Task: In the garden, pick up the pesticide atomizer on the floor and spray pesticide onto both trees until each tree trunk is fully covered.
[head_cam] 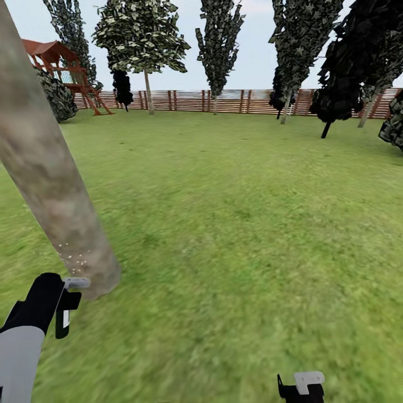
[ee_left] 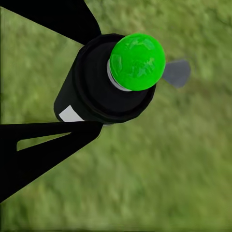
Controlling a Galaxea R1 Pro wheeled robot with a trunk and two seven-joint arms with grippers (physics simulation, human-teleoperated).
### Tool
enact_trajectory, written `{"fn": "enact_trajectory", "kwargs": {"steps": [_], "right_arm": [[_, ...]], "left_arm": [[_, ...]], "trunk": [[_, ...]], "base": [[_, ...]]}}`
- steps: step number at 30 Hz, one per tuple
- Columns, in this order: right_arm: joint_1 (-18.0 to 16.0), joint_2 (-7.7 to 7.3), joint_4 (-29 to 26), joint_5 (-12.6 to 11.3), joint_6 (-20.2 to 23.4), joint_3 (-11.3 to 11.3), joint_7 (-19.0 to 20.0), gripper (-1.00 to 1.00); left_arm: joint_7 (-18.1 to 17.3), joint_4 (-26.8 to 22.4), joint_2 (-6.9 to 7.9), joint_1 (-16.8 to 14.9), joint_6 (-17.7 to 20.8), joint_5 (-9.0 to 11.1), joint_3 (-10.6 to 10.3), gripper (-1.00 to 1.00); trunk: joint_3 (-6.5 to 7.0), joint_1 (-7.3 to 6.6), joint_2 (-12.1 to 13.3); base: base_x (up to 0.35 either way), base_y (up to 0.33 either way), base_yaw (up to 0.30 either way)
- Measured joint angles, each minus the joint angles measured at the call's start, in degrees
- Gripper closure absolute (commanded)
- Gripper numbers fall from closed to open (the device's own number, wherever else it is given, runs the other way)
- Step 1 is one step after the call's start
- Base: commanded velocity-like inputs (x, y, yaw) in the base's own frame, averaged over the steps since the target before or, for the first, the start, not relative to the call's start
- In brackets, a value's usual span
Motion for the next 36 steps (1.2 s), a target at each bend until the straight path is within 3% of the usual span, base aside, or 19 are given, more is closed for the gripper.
{"fn": "enact_trajectory", "kwargs": {"steps": [7,16,27,32,36], "right_arm": [[0.0,0.0,0.0,0.0,0.0,0.0,0.0,-1.0],[0.0,-0.09,0.0,0.1,0.0,0.0,-0.1,-1.0],[0.0,-0.09,0.0,0.0,0.0,0.0,-0.1,-1.0],[0.0,-0.02,0.0,0.0,0.0,0.0,-0.1,-1.0],[0.0,0.0,0.0,0.0,0.0,0.0,-0.1,-1.0]], "left_arm": [[0.0,0.0,0.33,1.2,-0.5,-0.2,1.2,1.0],[0.1,0.1,0.1,1.4,-0.7,-0.1,1.3,1.0],[0.1,0.0,0.1,1.4,-0.7,0.0,1.3,1.0],[0.1,-0.2,0.11,1.3,-0.7,0.0,1.5,1.0],[2.7,-0.3,0.11,1.3,-0.7,-0.1,1.6,1.0]], "trunk": [[0.0,-0.02,0.0],[0.0,-0.02,0.0],[0.0,0.0,0.0],[0.0,-0.02,0.0],[0.0,-0.01,0.0]], "base": [[0.143,-0.254,0.242],[0.199,-0.215,0.019],[0.01,-0.274,0.002],[0.133,-0.244,0.212],[0.159,-0.109,0.273]]}}
